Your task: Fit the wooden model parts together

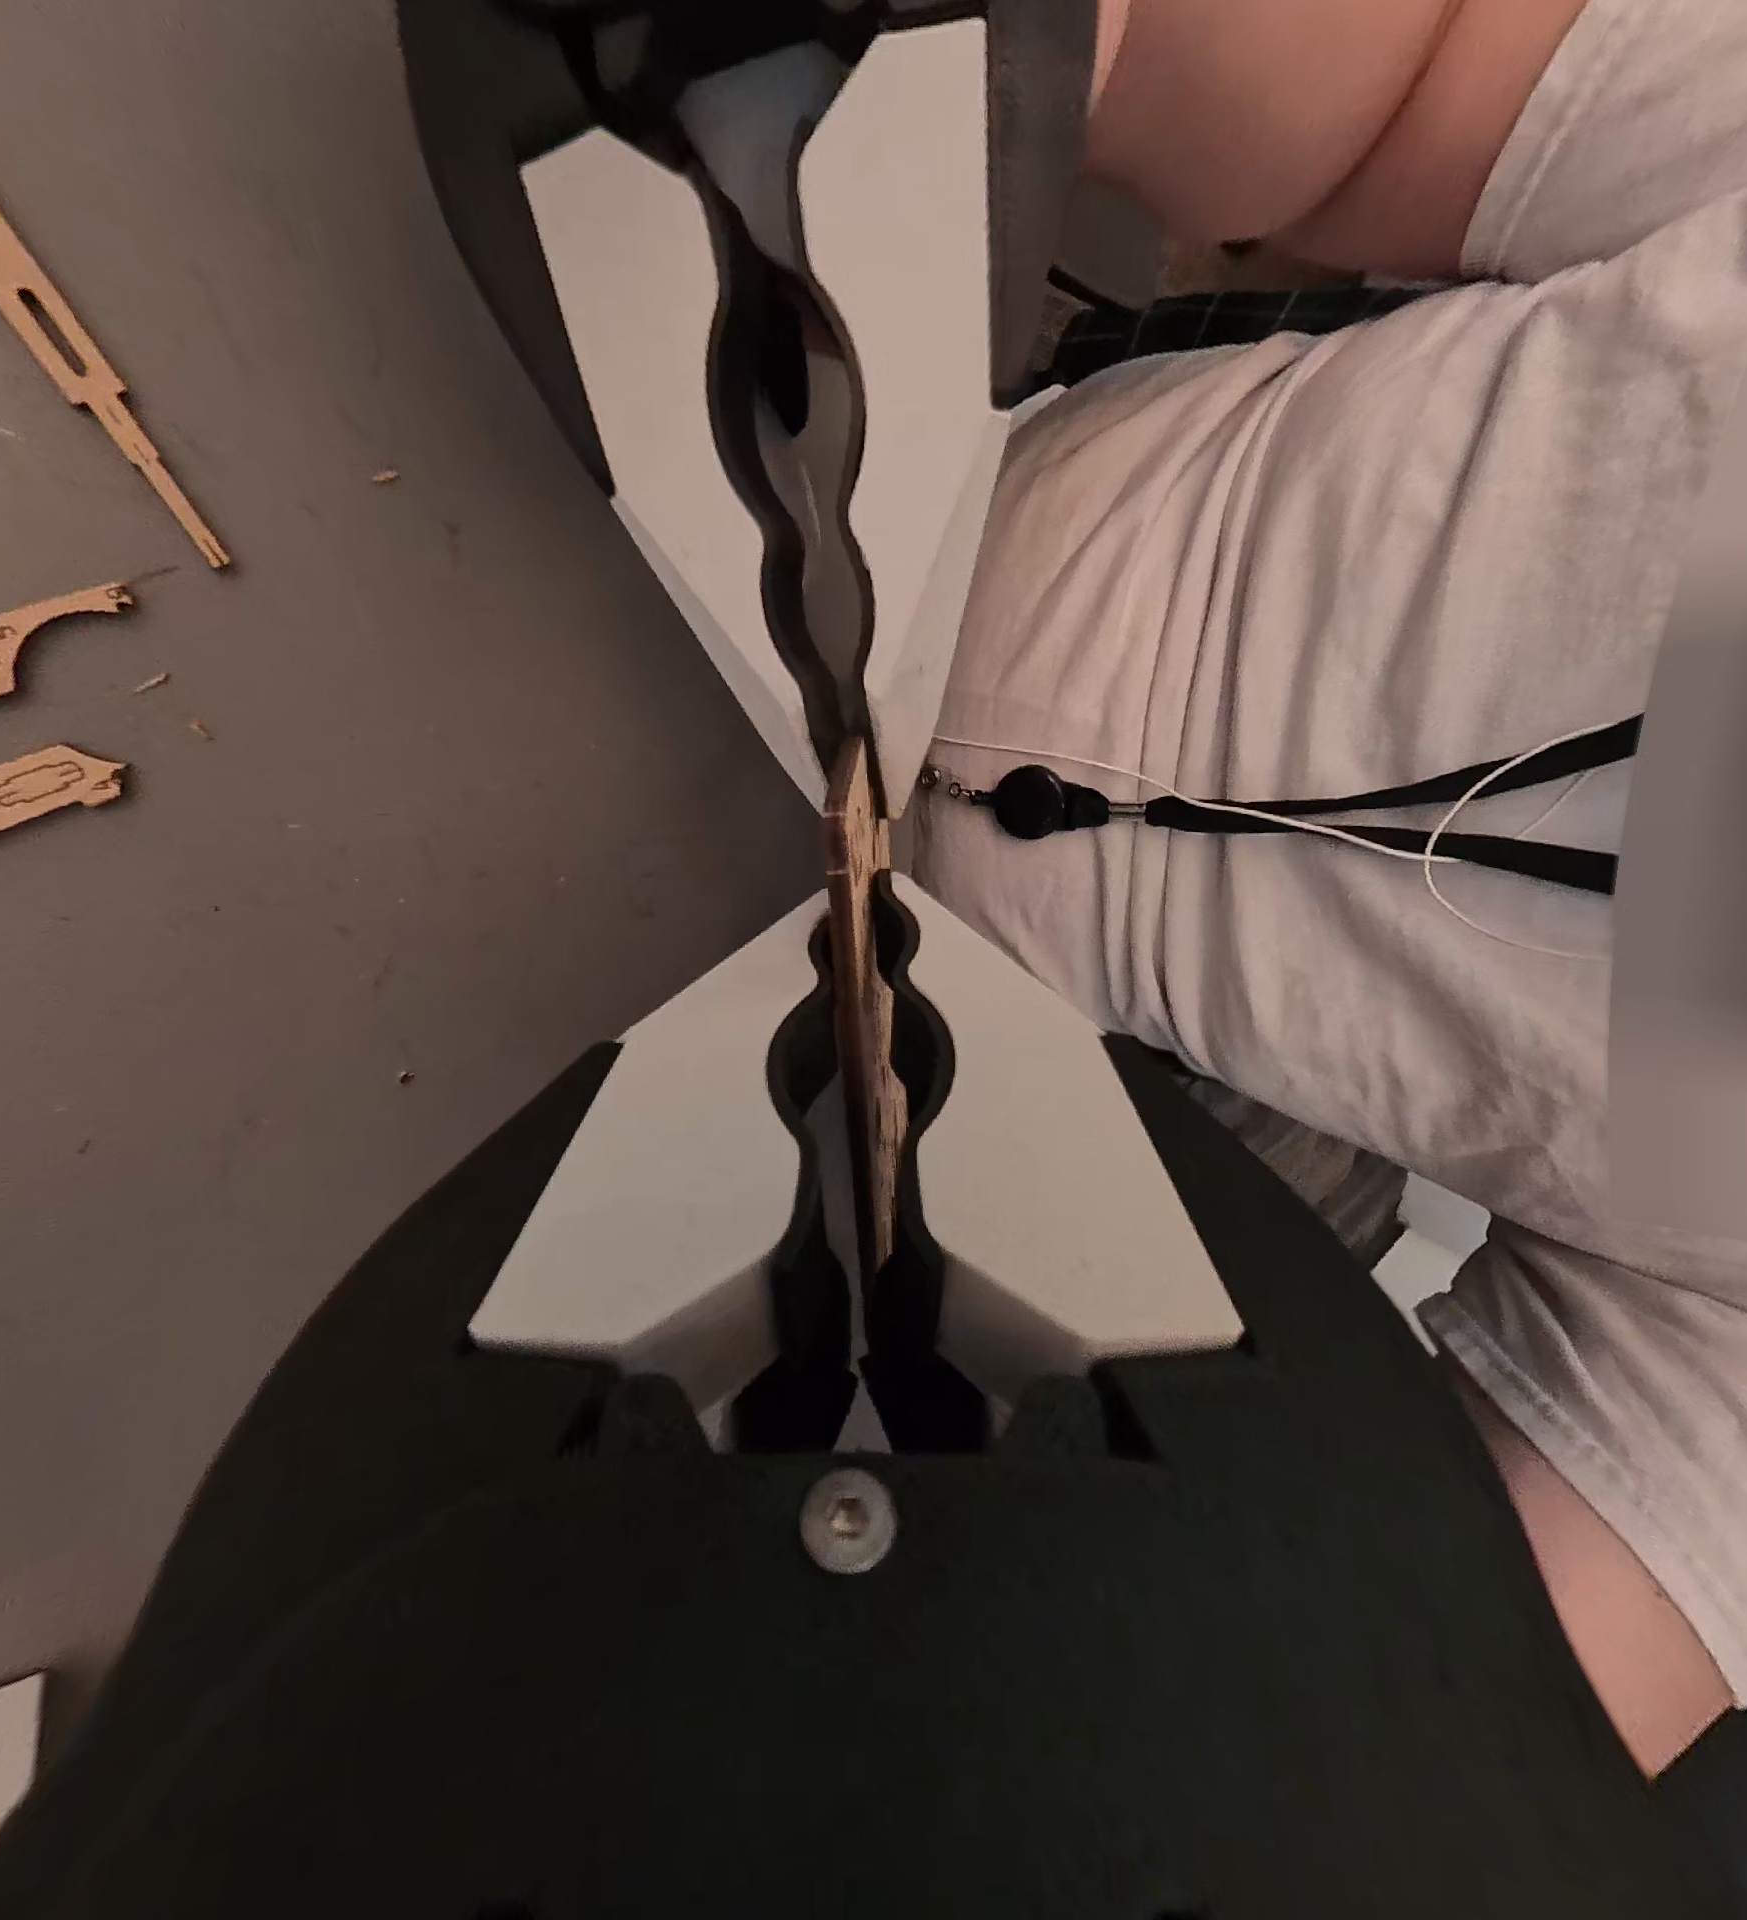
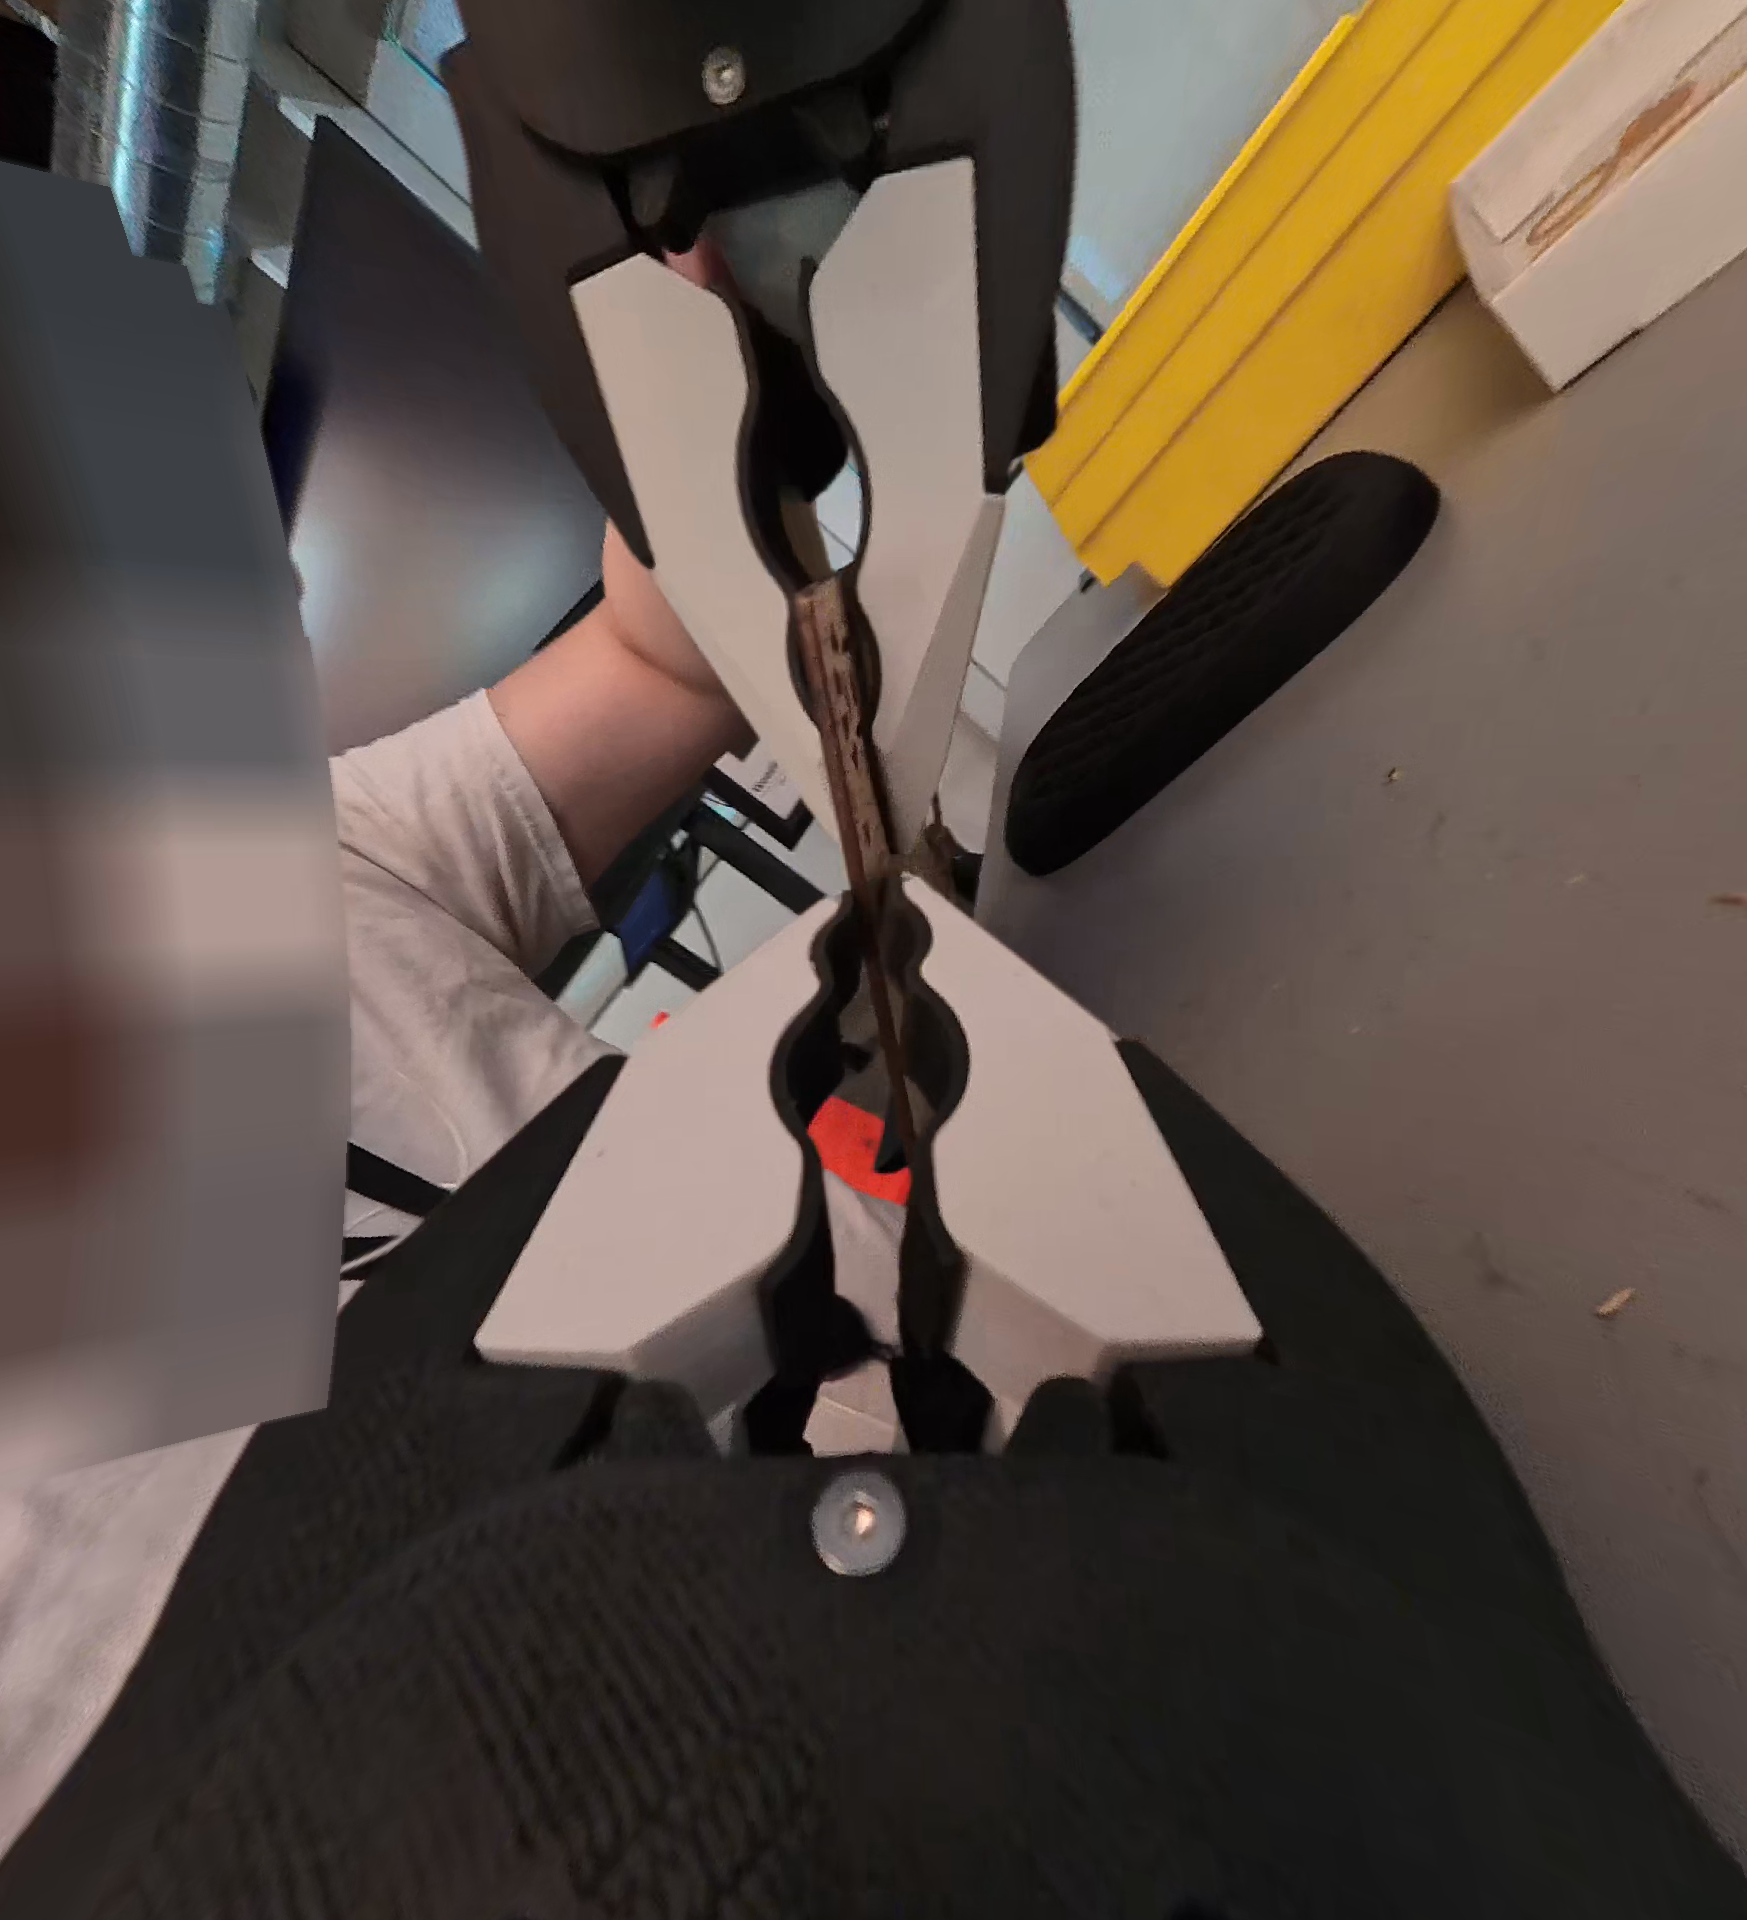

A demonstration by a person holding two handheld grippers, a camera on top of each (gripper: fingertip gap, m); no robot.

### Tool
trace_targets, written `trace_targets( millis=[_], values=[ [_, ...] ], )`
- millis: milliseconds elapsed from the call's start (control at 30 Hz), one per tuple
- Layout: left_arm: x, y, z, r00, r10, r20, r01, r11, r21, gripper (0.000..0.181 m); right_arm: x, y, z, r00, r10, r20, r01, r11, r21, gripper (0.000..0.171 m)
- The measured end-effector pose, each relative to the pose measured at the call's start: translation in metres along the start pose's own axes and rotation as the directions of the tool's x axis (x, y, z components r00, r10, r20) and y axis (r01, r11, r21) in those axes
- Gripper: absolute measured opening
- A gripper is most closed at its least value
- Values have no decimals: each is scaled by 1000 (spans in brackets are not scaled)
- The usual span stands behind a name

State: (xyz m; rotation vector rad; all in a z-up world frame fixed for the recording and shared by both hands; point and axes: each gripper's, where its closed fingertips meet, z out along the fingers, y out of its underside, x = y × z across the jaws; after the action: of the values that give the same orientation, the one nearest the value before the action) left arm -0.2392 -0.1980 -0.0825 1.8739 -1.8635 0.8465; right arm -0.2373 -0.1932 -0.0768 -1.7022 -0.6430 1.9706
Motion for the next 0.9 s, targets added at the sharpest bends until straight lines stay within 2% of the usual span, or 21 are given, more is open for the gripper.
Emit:
trace_targets(
  millis=[167,300,367,433,533,633,900],
  values=[
    [5,-1,-4,1000,24,-7,-24,1000,12,1,-6,-5,0,983,159,95,-165,985,49,3],
    [7,-1,-6,999,34,5,-34,999,0,2,-8,-6,1,974,193,121,-202,977,67,3],
    [4,-2,-9,1000,10,22,-11,1000,13,1,-4,-10,0,988,141,69,-147,985,94,3],
    [-5,-1,-9,998,-4,70,3,1000,11,1,5,-11,-1,996,-20,-88,27,997,79,3],
    [-7,-3,-10,997,-15,80,13,1000,22,1,7,-14,-2,955,-183,-234,198,979,44,2],
    [-9,-3,-11,995,-29,96,27,999,20,1,9,-14,-2,950,-165,-266,186,981,56,4],
    [-6,-5,-9,994,-26,102,25,1000,18,1,8,-8,2,976,-118,-183,130,990,54,1]
  ],
)
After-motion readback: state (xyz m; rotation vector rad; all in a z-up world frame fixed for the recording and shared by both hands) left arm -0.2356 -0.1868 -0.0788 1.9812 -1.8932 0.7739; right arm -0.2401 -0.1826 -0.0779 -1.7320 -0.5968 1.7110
